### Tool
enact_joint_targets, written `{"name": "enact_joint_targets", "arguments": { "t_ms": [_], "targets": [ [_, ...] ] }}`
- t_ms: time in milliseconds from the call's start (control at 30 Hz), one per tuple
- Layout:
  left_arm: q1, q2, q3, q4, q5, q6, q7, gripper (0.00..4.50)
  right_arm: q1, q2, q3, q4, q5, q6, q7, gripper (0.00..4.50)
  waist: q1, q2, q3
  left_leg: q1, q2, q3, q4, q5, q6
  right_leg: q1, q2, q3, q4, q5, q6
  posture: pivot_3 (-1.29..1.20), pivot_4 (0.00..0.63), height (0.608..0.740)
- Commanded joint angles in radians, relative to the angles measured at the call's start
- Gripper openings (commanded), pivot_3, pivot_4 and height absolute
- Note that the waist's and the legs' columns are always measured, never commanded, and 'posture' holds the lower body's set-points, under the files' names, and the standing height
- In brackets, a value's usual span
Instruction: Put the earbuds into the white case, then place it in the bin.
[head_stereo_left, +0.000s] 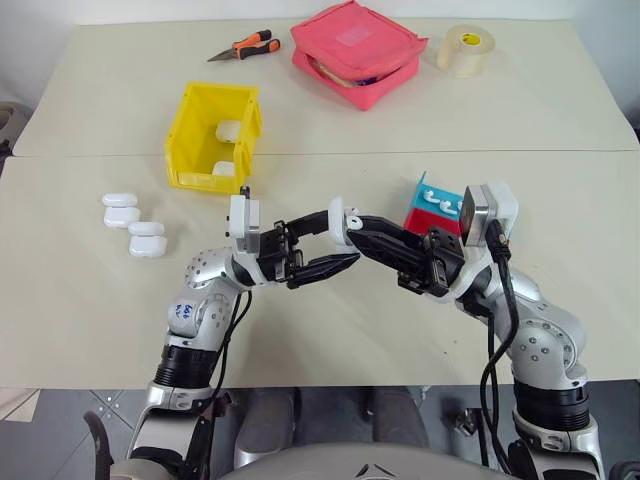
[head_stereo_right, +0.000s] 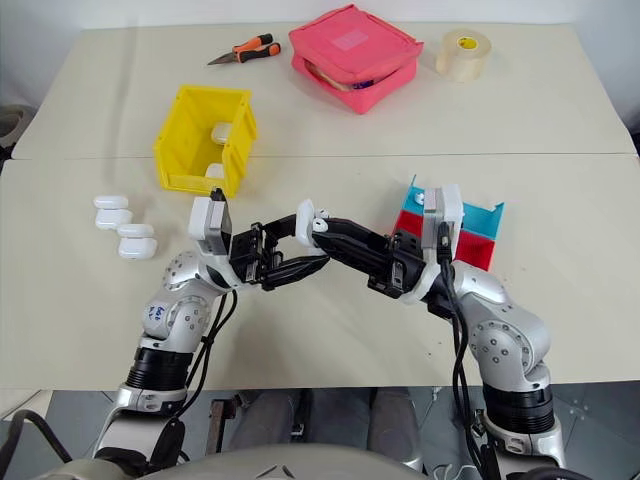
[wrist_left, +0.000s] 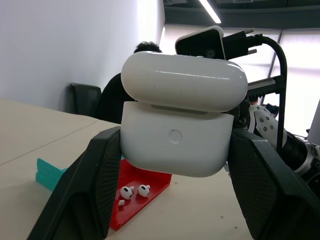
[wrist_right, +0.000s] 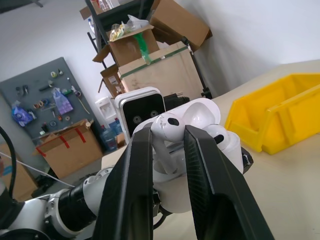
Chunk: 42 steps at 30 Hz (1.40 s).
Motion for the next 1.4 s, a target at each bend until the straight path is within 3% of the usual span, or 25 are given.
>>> {"name": "enact_joint_targets", "arguments": {
  "t_ms": [33, 200, 533, 733, 1000, 1333, 1400],
  "targets": [
    [-0.022, -0.022, 0.002, -0.038, -0.021, -0.023, -0.001, 2.81, 0.026, -0.032, 0.044, 0.015, -0.081, -0.012, 0.003, 0.53, 0.0, 0.0, 0.0, 0.0, 0.0, 0.0, 0.0, 0.0, 0.0, 0.0, 0.0, 0.0, 0.0, 0.0, 0.0, 0.0, 0.15, 0.74],
    [-0.028, -0.026, 0.005, -0.031, -0.018, -0.027, -0.004, 2.81, 0.006, -0.026, 0.038, 0.041, -0.088, -0.006, -0.045, 0.53, -0.001, 0.0, 0.0, 0.0, 0.0, 0.0, 0.0, 0.0, 0.0, 0.0, 0.0, 0.0, 0.0, 0.0, 0.0, 0.0, 0.15, 0.74],
    [-0.025, 0.013, 0.013, -0.03, -0.006, 0.01, -0.012, 2.81, -0.004, -0.121, -0.029, 0.004, -0.044, 0.002, 0.015, 3.62, 0.002, 0.0, 0.0, 0.0, 0.0, 0.0, 0.0, 0.0, 0.0, 0.0, 0.0, 0.0, 0.0, 0.0, 0.0, 0.0, 0.15, 0.74],
    [-0.024, 0.06, 0.04, -0.029, -0.01, 0.025, -0.015, 2.81, 0.067, -0.248, -0.135, 0.019, -0.017, 0.022, 0.066, 3.62, 0.002, 0.0, 0.0, 0.0, 0.0, 0.0, 0.0, 0.0, 0.0, 0.0, 0.0, 0.0, -0.001, 0.0, 0.0, 0.0, 0.15, 0.74],
    [-0.009, 0.044, 0.054, -0.025, -0.009, -0.002, -0.009, 2.81, 0.095, -0.273, -0.18, 0.051, -0.096, -0.037, 0.074, 3.62, 0.002, 0.0, 0.0, 0.0, 0.0, 0.001, 0.0, 0.0, 0.0, 0.0, 0.0, 0.0, -0.001, 0.0, 0.0, 0.0, 0.15, 0.74],
    [0.019, 0.045, 0.061, -0.034, -0.017, -0.011, -0.024, 2.81, 0.192, -0.348, -0.325, 0.186, -0.249, -0.225, 0.146, 3.62, 0.005, 0.0, 0.0, 0.0, 0.0, 0.001, 0.0, 0.0, 0.001, 0.001, 0.0, 0.0, -0.001, 0.0, 0.0, 0.0, 0.15, 0.74],
    [0.02, 0.045, 0.061, -0.033, -0.016, -0.014, -0.026, 2.81, 0.209, -0.353, -0.35, 0.215, -0.271, -0.255, 0.154, 3.96, 0.003, 0.0, 0.0, 0.0, 0.0, 0.001, 0.0, 0.0, 0.001, 0.001, 0.0, 0.0, -0.001, 0.0, 0.0, 0.0, 0.15, 0.74]
  ]
}}
